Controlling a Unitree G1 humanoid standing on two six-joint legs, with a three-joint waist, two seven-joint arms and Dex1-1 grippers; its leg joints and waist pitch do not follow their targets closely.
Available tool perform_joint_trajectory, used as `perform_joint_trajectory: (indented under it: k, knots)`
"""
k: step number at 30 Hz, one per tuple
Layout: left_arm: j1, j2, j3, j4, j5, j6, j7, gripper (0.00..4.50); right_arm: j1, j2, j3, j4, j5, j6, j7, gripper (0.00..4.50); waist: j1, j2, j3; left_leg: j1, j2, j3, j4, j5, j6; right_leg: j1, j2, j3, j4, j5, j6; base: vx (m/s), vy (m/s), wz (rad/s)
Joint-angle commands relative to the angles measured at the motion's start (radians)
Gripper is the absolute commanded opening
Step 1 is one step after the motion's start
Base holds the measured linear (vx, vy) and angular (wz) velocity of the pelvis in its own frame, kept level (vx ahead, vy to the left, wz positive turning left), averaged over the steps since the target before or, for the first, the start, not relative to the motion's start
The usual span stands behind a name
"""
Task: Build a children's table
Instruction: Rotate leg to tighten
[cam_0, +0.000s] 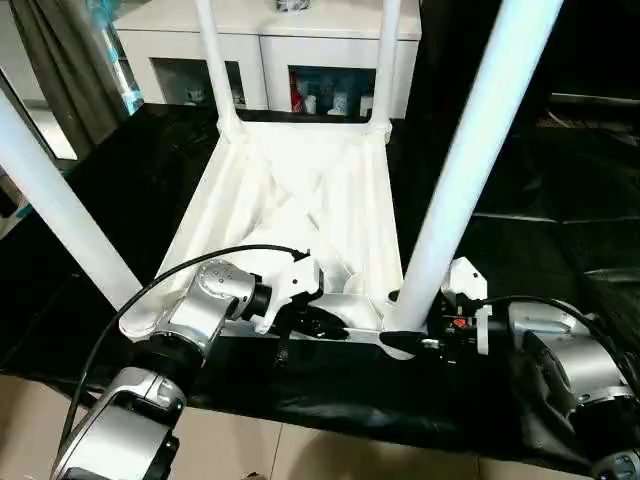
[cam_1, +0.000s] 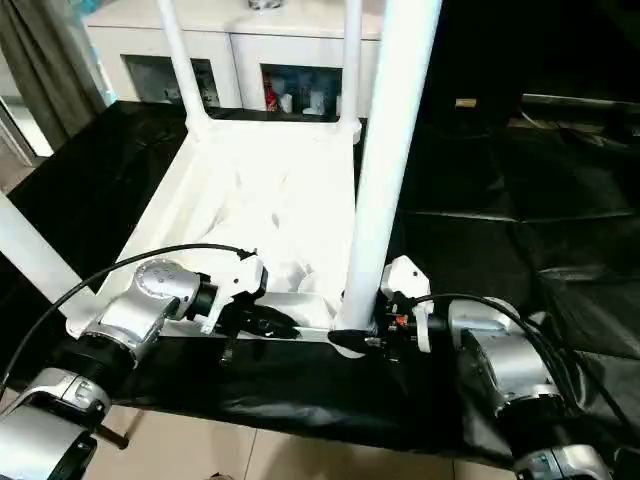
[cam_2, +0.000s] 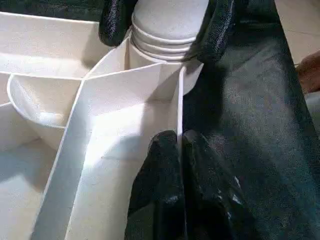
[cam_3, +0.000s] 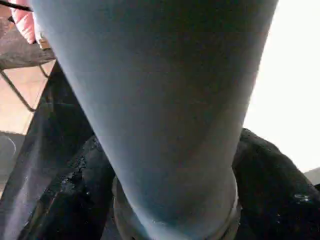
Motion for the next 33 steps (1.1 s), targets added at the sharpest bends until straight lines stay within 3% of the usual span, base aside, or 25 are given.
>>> perform_joint_trajectory:
  k: [1,7,10,13,15,16,18,22,23,26,30,33]
  knots:
    - [0.001,-0.012,0.000,-0.015,-0.037,-0.004,-0.027,0.00,-0.004,0.008,0.017,0.016,-0.009,0.008,0.000,3.07,0.002,-0.024,-0.057,0.008,0.084,-0.035,-0.071,-0.145,0.096,0.054,-0.087,0.066,-0.061,-0.234,-0.202,0.000,0.000,0.00]
    - [-0.013,-0.044,0.028,0.015,-0.016,-0.002,0.106,0.00,0.021,0.052,-0.006,0.023,-0.021,0.019,-0.104,2.80,0.001,-0.023,-0.055,0.008,0.082,-0.035,-0.071,-0.154,0.090,0.053,-0.087,0.066,-0.065,-0.251,-0.198,0.000,0.000,0.00]
    - [-0.025,-0.099,0.057,0.039,-0.006,0.019,0.256,0.00,0.032,0.137,-0.047,0.081,-0.071,0.012,-0.347,2.76,-0.008,-0.024,-0.051,0.009,0.077,-0.038,-0.075,-0.190,0.061,0.052,-0.088,0.065,-0.079,-0.346,-0.171,0.000,0.000,0.00]
    - [-0.031,-0.145,0.060,0.058,0.018,0.034,0.369,0.00,0.031,0.223,-0.095,0.131,-0.091,0.007,-0.555,2.75,-0.033,-0.024,-0.043,0.014,0.074,-0.045,-0.082,-0.254,0.022,0.048,-0.089,0.059,-0.098,-0.477,-0.130,0.000,0.000,0.00]
    - [-0.035,-0.169,0.059,0.069,0.026,0.046,0.417,0.00,0.028,0.264,-0.118,0.143,-0.096,0.019,-0.652,2.75,-0.045,-0.024,-0.037,0.024,0.067,-0.048,-0.081,-0.310,0.018,0.040,-0.088,0.054,-0.115,-0.585,-0.090,0.000,0.000,0.00]
    - [-0.038,-0.199,0.059,0.079,0.033,0.069,0.477,0.00,0.027,0.310,-0.134,0.146,-0.097,0.037,-0.732,2.75,-0.050,-0.018,-0.035,0.028,0.066,-0.047,-0.080,-0.326,0.018,0.035,-0.087,0.055,-0.119,-0.608,-0.085,0.000,0.000,0.00]
    - [-0.038,-0.219,0.055,0.083,0.043,0.075,0.509,0.00,0.025,0.337,-0.130,0.147,-0.105,0.040,-0.767,2.75,-0.057,-0.020,-0.033,0.034,0.064,-0.051,-0.080,-0.358,0.010,0.034,-0.086,0.048,-0.129,-0.661,-0.060,0.000,0.000,0.00]
    - [-0.036,-0.254,0.044,0.088,0.054,0.075,0.544,0.00,0.033,0.386,-0.097,0.129,-0.136,0.001,-0.788,2.75,-0.067,-0.017,-0.040,0.025,0.071,-0.055,-0.091,-0.352,0.025,0.044,-0.087,0.053,-0.122,-0.567,-0.073,0.000,0.000,0.00]
    - [-0.035,-0.253,0.045,0.086,0.053,0.072,0.538,0.00,0.037,0.386,-0.090,0.120,-0.139,-0.016,-0.780,3.30,-0.068,-0.017,-0.040,0.023,0.072,-0.056,-0.093,-0.349,0.027,0.045,-0.087,0.054,-0.121,-0.554,-0.076,0.000,0.000,0.00]
    - [-0.034,-0.244,0.047,0.081,0.049,0.066,0.526,0.00,0.039,0.376,-0.092,0.110,-0.128,-0.032,-0.763,3.51,-0.072,-0.016,-0.040,0.024,0.071,-0.053,-0.092,-0.351,0.037,0.042,-0.088,0.059,-0.119,-0.531,-0.097,0.000,0.000,0.00]
    - [-0.024,-0.201,0.044,0.062,0.038,0.037,0.439,0.00,0.032,0.314,-0.101,0.078,-0.106,-0.069,-0.673,3.88,-0.070,-0.018,-0.042,0.019,0.071,-0.051,-0.091,-0.328,0.055,0.047,-0.090,0.062,-0.117,-0.516,-0.104,0.000,0.000,0.00]
    - [-0.018,-0.153,0.039,0.051,0.024,0.011,0.344,0.00,0.042,0.242,-0.082,0.026,-0.064,-0.053,-0.507,3.88,-0.063,-0.019,-0.048,0.014,0.073,-0.046,-0.087,-0.266,0.086,0.053,-0.089,0.067,-0.101,-0.411,-0.140,0.000,0.000,0.00]
